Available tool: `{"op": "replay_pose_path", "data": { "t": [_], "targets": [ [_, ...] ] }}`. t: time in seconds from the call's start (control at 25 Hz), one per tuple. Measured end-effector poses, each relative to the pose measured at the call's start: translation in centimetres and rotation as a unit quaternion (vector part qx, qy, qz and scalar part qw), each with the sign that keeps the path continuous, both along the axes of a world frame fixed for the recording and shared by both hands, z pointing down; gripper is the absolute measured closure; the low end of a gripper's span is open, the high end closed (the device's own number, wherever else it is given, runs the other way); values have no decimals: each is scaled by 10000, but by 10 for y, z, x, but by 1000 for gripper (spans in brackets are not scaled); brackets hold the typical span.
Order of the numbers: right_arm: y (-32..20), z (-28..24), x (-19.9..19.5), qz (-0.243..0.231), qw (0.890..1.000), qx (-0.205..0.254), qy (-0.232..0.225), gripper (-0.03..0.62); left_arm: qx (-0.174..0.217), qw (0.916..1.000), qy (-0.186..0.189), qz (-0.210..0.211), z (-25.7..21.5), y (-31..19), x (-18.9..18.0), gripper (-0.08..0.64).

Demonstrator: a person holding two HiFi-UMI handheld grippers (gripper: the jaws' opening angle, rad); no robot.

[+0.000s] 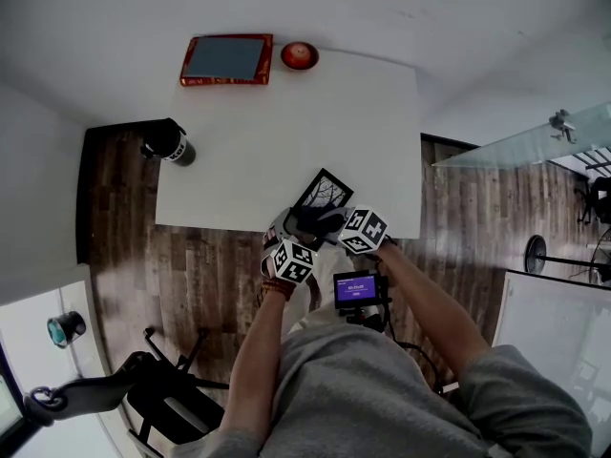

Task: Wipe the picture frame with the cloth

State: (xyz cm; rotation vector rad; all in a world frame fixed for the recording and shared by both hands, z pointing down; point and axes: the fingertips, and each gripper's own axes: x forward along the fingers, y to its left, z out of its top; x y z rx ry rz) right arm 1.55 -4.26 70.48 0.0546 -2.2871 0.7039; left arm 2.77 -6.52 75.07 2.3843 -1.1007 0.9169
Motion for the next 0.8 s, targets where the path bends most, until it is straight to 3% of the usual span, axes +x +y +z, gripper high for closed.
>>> {"op": "replay_pose_path", "data": {
  "t": [0.16, 0.24, 0.36, 0.44, 0.56, 0.64, 0.72, 0.8],
  "targets": [
    [13, -17, 2, -370, 9968, -594, -395, 525, 31, 10000, 7, 3, -1, -1, -1, 66],
    [7, -30, 11, -531, 9960, -433, -575, 523, 33, 10000, 4, 3, -1, -1, 0, 66],
    [-27, -57, 23, -396, 9949, 258, -895, 522, 33, 10000, 7, 8, -1, -1, 0, 66],
    [-59, -72, 24, -368, 9894, 1091, -880, 520, 41, 10000, 0, 1, -1, -2, -2, 66],
    [-104, -74, 23, -665, 9603, 2701, -231, 520, 41, 10000, 3, -3, -1, -3, -1, 66],
    [-127, -67, 19, -769, 9364, 3420, 166, 519, 42, 10000, 6, -4, -1, -3, 0, 66],
    [-135, -50, 14, -853, 9267, 3632, 448, 517, 33, 10000, 8, -8, 0, -2, 0, 66],
    [-131, -27, 13, -1026, 9271, 3532, 727, 517, 8, 10000, 9, -19, 0, 0, 1, 66]
  ]
}}
